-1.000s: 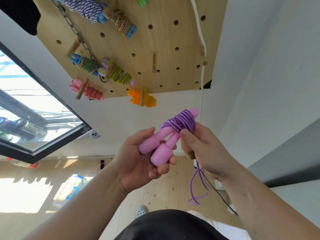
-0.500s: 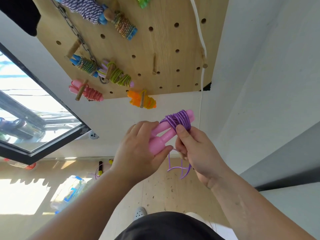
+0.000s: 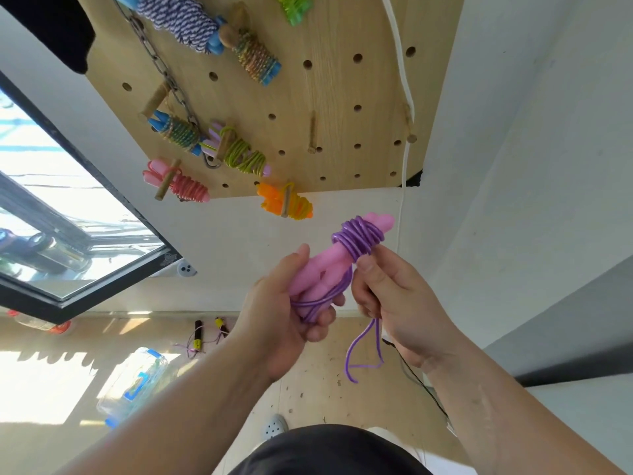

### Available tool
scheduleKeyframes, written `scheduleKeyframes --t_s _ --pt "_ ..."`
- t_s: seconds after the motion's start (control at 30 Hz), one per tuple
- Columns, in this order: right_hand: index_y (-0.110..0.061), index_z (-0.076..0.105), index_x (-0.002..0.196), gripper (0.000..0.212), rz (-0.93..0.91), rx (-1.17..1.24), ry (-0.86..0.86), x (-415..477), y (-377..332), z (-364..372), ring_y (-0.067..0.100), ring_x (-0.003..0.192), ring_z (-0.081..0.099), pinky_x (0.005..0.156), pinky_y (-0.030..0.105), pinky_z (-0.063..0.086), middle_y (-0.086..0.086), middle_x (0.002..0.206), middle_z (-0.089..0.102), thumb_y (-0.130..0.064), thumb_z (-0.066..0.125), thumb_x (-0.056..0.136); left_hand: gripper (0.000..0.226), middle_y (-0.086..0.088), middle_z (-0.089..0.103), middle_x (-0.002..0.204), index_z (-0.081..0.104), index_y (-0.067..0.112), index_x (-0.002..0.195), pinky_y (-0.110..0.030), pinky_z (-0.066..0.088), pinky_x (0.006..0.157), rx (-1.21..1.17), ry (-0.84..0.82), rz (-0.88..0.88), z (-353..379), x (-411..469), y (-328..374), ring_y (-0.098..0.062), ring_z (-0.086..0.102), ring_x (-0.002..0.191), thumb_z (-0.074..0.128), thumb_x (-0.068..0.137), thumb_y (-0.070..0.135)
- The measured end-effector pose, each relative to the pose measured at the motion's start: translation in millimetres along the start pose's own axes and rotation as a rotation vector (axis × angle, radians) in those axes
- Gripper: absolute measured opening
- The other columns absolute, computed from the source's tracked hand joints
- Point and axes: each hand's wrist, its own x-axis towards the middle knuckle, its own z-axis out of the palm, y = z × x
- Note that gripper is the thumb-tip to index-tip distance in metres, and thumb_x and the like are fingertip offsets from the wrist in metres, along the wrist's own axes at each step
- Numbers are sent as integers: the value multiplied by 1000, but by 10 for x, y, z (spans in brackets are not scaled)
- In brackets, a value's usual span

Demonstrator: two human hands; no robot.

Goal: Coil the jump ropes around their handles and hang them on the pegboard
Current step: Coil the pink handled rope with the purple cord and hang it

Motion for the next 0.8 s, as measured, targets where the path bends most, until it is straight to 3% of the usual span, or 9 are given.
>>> scheduleKeyframes --t_s 0.13,0.23,0.33,0.4,0.47,0.53,0.6,0.73,0.8 --pt "-31 62 90 15 6 -52 29 47 -9 -87 12 53 34 53 19 33 -4 56 39 -37 50 98 52 -23 59 78 72 5 90 -19 29 35 -84 -134 -164 -36 -8 29 -22 47 47 56 83 54" --pt "-20 60 88 28 48 -188 71 83 -12 -171 10 52 35 54 22 31 -8 56 40 -47 52 93 58 -28 64 81 64 1 108 -19 34 33 -39 -209 -215 -87 12 87 -27 53 44 53 86 54" --pt "-18 60 87 33 77 -171 125 81 21 -133 9 51 34 55 26 30 -9 56 39 -51 56 91 63 -33 69 93 68 -1 109 -25 46 38 38 -171 -206 -40 5 97 -31 63 50 52 87 56" --pt "-21 59 83 33 65 -180 195 83 44 -77 9 50 35 54 28 30 -9 56 40 -52 60 94 65 -29 71 102 64 6 117 -32 53 48 109 -16 -63 5 7 18 -33 68 60 57 85 62" --pt "-17 57 80 34 67 -195 283 92 34 -36 9 49 34 52 26 30 -7 57 41 -48 60 95 57 -14 68 111 54 24 122 -32 57 60 272 122 220 21 -18 -84 -25 72 76 71 82 60" --pt "-13 53 78 37 77 -186 354 103 -1 -17 9 49 35 49 21 31 -5 57 41 -45 59 95 71 8 57 123 43 35 127 -19 55 74 667 152 518 3 -46 -151 -7 66 94 87 72 48" --pt "-12 53 77 38 86 -171 376 105 -54 18 9 49 37 48 17 33 -5 57 42 -45 60 95 87 17 45 128 37 35 136 -10 47 82 1088 181 732 -42 2 -186 -1 54 105 87 67 52" --pt "-16 64 95 27 53 -161 356 65 -167 96 3 45 41 45 13 34 -7 55 45 -43 64 94 67 4 58 115 36 32 134 -37 46 80 1420 290 876 -67 92 -72 -22 59 95 54 81 70" --pt "-16 64 100 27 40 -156 349 31 -217 97 3 42 41 43 11 33 -10 51 45 -42 63 93 60 4 60 103 43 26 124 -34 42 75 1463 308 983 -98 117 -21 -23 58 85 60 81 65"
